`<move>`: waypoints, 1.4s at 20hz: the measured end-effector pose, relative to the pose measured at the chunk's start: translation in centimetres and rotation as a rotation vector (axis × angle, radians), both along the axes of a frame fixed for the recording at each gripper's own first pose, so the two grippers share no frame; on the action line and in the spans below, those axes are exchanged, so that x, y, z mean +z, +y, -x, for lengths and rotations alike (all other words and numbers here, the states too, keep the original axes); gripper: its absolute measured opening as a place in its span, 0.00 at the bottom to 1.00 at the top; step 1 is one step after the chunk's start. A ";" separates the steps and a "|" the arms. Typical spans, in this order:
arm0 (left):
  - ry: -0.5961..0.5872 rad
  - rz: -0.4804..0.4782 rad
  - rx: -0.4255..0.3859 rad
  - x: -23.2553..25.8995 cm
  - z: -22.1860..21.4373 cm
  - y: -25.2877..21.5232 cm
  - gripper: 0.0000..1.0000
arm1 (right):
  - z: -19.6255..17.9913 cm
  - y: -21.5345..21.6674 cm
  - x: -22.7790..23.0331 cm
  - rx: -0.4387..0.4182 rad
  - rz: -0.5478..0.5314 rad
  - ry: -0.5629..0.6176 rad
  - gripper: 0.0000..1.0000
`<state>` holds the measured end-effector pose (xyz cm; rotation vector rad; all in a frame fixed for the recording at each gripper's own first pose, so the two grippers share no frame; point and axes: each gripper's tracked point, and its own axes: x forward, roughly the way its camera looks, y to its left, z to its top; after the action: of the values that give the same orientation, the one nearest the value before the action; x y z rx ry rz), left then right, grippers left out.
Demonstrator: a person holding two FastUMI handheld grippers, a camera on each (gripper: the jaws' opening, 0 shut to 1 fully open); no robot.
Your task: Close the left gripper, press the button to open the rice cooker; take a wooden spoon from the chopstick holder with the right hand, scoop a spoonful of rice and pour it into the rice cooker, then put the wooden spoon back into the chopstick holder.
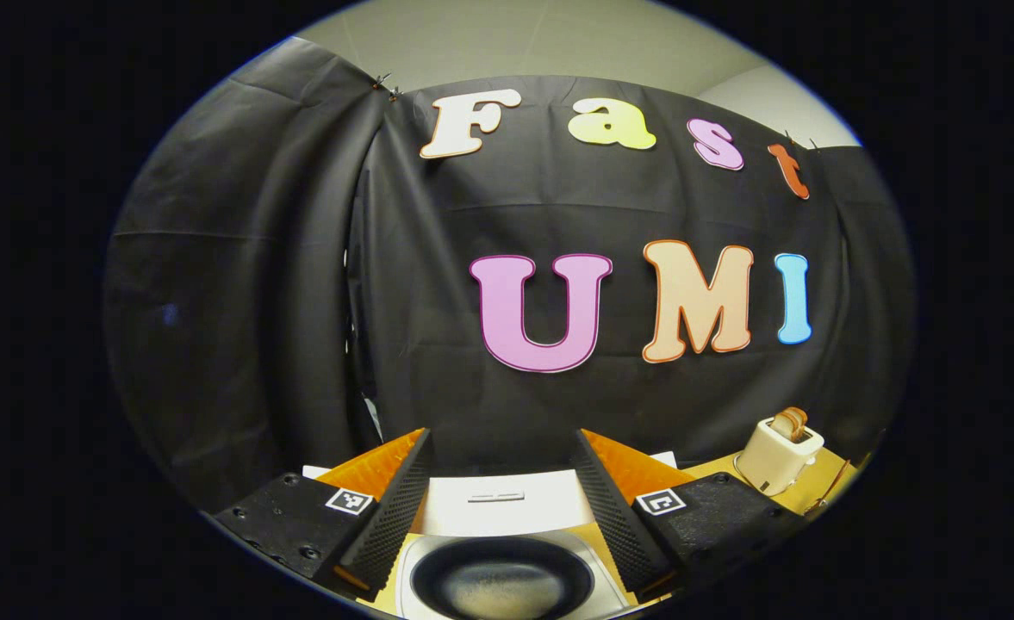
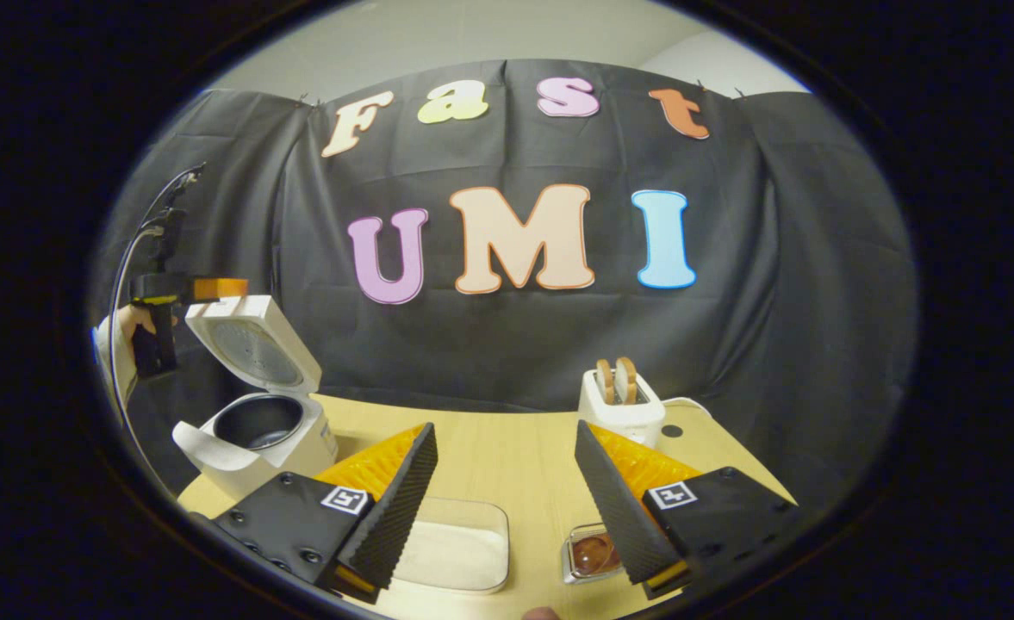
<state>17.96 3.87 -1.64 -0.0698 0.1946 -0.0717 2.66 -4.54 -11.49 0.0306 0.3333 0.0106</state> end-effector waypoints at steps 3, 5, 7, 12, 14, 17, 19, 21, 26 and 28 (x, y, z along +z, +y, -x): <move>0.007 -0.003 0.001 -1.1 2.3 -0.3 0.94 | -0.3 1.0 -0.1 0.030 -0.006 0.002 0.99; 0.012 -0.001 0.003 -1.7 3.4 -0.4 0.94 | -0.4 1.7 -0.2 0.049 -0.012 0.002 0.99; 0.027 0.001 0.005 -2.6 4.5 -0.4 0.94 | -0.3 2.2 -0.1 0.066 -0.012 0.002 0.99; 0.064 0.008 0.003 -4.6 6.8 -0.8 0.94 | -0.3 3.0 -0.3 0.091 -0.014 0.005 0.99; 0.076 0.015 0.006 -5.2 7.5 -0.8 0.94 | -0.4 3.2 -0.3 0.098 -0.014 0.005 0.99; 0.101 0.019 0.010 -6.6 8.7 -0.9 0.93 | -0.4 3.5 -0.2 0.107 -0.011 0.004 0.99; 0.122 0.018 0.010 -7.8 9.6 -1.0 0.93 | -0.5 3.7 -0.2 0.110 -0.011 0.001 0.99; 0.151 0.026 0.010 -8.9 10.2 -1.1 0.94 | -0.7 3.9 -0.3 0.115 -0.013 0.005 1.00; 0.206 0.043 0.012 -11.2 11.3 -1.2 0.94 | -0.8 4.5 -0.4 0.131 -0.011 0.007 0.99; 0.221 0.033 0.009 -12.0 11.4 -1.2 0.94 | -0.7 4.7 -0.4 0.136 -0.011 0.009 0.99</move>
<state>6.54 2.63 -13.68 -0.1113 0.4135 -0.0576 3.40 0.17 -11.89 0.0187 0.3437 0.1467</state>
